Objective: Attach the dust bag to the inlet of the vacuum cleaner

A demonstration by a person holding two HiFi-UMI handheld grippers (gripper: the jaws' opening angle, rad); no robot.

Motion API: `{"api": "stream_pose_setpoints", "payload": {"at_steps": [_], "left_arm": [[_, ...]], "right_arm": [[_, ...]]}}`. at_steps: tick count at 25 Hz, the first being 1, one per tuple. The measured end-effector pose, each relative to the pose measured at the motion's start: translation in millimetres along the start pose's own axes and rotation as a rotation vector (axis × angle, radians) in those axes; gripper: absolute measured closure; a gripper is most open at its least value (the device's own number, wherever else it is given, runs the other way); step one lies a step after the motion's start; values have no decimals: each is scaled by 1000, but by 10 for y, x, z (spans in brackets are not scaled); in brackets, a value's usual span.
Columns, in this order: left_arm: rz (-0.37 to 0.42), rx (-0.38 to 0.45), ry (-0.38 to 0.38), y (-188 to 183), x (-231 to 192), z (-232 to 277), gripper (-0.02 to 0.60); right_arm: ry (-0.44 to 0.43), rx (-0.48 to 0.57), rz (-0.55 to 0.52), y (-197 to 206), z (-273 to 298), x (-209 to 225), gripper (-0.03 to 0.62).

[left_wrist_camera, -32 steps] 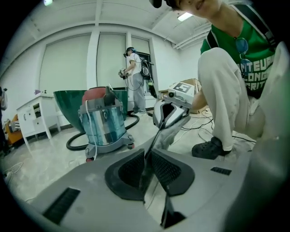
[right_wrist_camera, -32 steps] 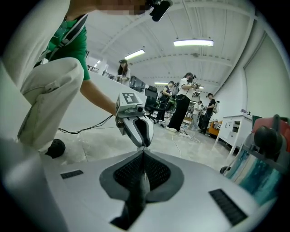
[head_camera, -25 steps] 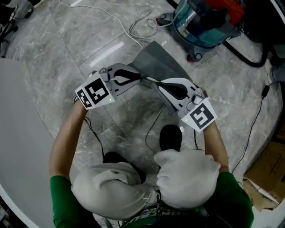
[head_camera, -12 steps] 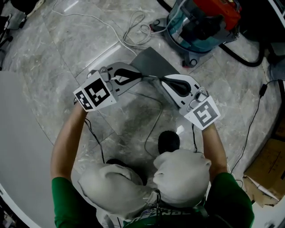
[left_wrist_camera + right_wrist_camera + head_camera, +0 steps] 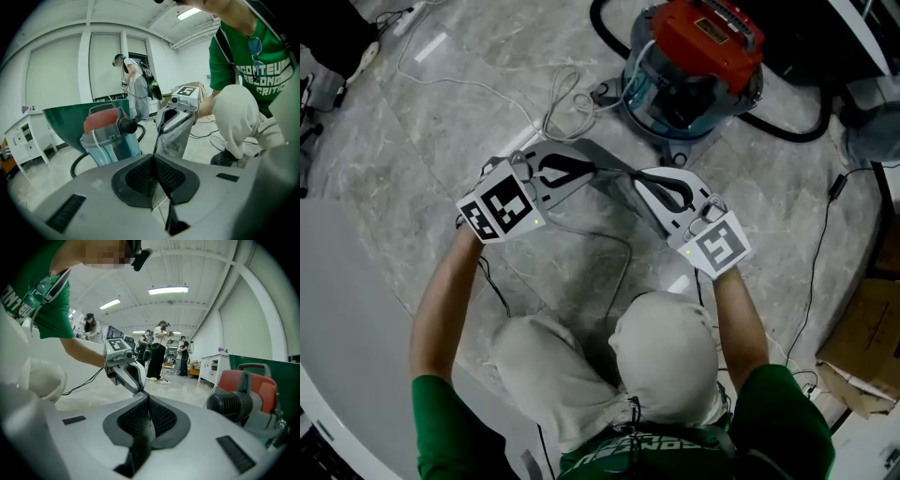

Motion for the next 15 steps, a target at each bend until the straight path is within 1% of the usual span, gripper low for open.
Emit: {"api": "stream_pose_setpoints", "payload": {"at_steps": [4, 7, 11, 15], "left_arm": [[48, 9, 11, -286, -240, 34, 566], [63, 10, 22, -424, -358, 118, 566], [59, 0, 33, -496, -450, 256, 566], [49, -28, 40, -505, -515, 409, 565]], "right_arm": [[63, 17, 9, -210, -125, 220, 580], [103, 20, 23, -273, -219, 361, 580], [114, 5, 13, -248, -301, 508, 580], [123, 2, 42, -171, -354, 641, 580]]}}
Point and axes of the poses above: the fingertips, and each gripper's own axes: z forward along the fingers, x to its right, y out of its underside, the point moved 1 cm from there along -z, backward along the fingers, and after that the axes turned 5 degrees about z, right-handed, at the moved point
